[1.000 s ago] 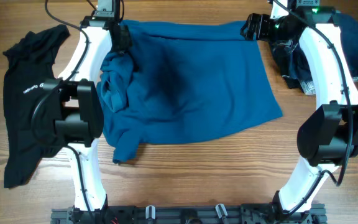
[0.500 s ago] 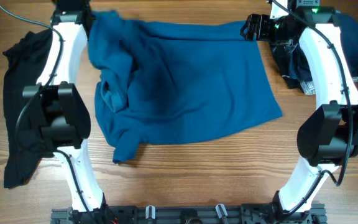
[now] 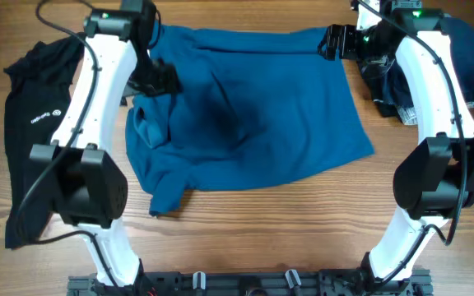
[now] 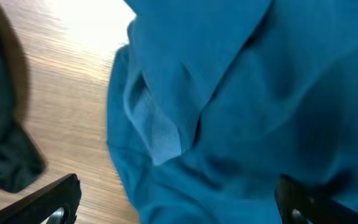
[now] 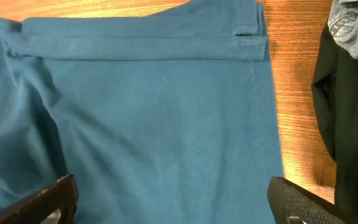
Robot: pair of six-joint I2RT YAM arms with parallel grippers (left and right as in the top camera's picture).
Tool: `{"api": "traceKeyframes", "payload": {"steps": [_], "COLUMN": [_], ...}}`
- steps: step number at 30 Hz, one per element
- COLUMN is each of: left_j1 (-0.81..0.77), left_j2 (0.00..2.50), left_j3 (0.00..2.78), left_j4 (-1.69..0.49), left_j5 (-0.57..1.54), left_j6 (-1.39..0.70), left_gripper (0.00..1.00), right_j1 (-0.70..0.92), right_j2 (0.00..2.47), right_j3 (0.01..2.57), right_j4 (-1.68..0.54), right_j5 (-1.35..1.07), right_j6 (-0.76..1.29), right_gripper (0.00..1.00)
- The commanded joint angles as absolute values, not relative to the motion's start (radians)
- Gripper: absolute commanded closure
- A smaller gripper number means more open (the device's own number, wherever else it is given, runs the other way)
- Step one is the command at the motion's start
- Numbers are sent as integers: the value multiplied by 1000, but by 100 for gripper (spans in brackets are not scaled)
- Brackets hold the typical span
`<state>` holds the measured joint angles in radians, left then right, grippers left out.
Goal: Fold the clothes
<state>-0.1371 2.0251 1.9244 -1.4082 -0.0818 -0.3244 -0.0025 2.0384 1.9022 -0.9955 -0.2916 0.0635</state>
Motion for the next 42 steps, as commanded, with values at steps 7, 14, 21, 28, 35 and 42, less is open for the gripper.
{"api": "traceKeyframes", "payload": {"steps": [7,14,21,28,35,42], "left_j1": [-133,-102,108,163,161,65], "left_j2": [2033,2028,1928,1927,1765,1511], "left_j3": [1445,1458,1670,1670,1671,1670], "left_j4": [-909,-889,-852,-559,-908,-1290], "left_j5": [28,-59,-107,-107,1,142], "left_j6": [-375,-375,-336,-292,-335,-402], "left_gripper": [37,96,96,0,0,0], "right_j1": [1,1,1,1,-22,-37], "right_j2": [2046,2046,2046,2046,2004,1596], "right_j3": [1898,1898,1898,1898,1898,1898], "right_j4": [-1008,-1005,-995,-1000,-1040,-1348], "right_j5": [-304,-304,-304,-299,-260,-75], "right_j6": [15,18,19,18,91,309], "right_gripper": [2,1,1,1,2,7]}}
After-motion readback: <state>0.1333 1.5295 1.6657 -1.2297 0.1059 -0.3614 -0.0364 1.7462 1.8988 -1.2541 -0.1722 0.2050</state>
